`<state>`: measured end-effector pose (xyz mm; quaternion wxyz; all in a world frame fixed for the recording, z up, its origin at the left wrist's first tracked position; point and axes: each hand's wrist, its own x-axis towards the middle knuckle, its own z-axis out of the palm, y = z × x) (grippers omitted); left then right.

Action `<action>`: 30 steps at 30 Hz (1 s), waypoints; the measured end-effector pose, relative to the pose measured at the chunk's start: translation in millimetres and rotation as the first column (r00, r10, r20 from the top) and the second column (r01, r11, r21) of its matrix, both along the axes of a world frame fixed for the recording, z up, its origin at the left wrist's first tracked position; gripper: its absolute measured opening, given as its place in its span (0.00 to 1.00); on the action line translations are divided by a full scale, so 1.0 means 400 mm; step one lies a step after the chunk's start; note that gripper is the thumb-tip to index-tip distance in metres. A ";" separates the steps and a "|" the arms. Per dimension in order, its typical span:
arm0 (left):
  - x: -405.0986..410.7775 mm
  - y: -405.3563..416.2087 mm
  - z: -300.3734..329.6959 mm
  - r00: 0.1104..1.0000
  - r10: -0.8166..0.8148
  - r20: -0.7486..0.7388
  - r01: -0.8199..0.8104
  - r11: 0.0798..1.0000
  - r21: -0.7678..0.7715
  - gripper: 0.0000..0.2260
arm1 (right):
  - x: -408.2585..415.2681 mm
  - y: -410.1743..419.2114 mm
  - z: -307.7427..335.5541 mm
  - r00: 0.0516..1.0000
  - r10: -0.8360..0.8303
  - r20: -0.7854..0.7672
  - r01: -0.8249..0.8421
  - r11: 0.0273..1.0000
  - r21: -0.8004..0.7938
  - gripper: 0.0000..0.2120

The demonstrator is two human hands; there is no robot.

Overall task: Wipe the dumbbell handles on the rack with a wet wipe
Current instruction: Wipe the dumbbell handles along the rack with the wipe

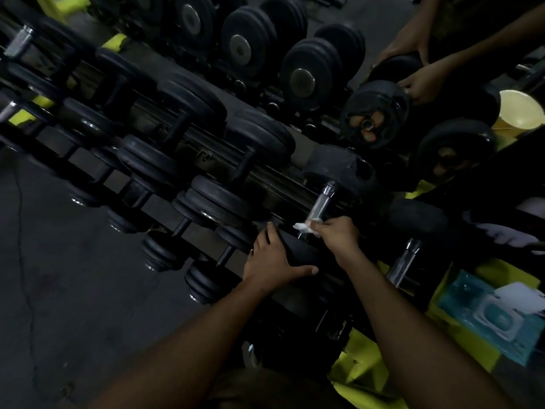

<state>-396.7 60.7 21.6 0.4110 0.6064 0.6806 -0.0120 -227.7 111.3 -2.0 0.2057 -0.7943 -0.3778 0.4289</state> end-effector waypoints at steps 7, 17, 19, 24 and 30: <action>-0.002 -0.002 -0.003 1.000 0.008 0.007 -0.008 1.000 0.024 0.69 | 0.008 -0.033 -0.028 0.977 0.119 -0.178 -0.135 0.987 -0.084 0.15; -0.003 -0.003 0.002 1.000 0.002 0.005 -0.002 1.000 0.014 0.68 | -0.007 -0.049 -0.013 0.885 -0.135 -0.445 0.197 0.976 0.095 0.04; -0.002 -0.003 0.003 1.000 -0.003 -0.005 0.003 1.000 0.010 0.68 | -0.013 -0.026 -0.021 0.878 -0.243 -0.412 0.329 0.932 0.151 0.07; 0.001 -0.003 0.005 1.000 -0.003 -0.022 0.003 1.000 0.008 0.69 | -0.016 0.033 0.002 0.884 -0.419 -0.205 0.465 0.828 0.312 0.14; 0.000 -0.005 0.001 0.999 -0.003 -0.032 0.004 1.000 0.026 0.69 | -0.030 0.008 -0.008 0.990 0.011 0.144 -0.080 0.873 0.481 0.13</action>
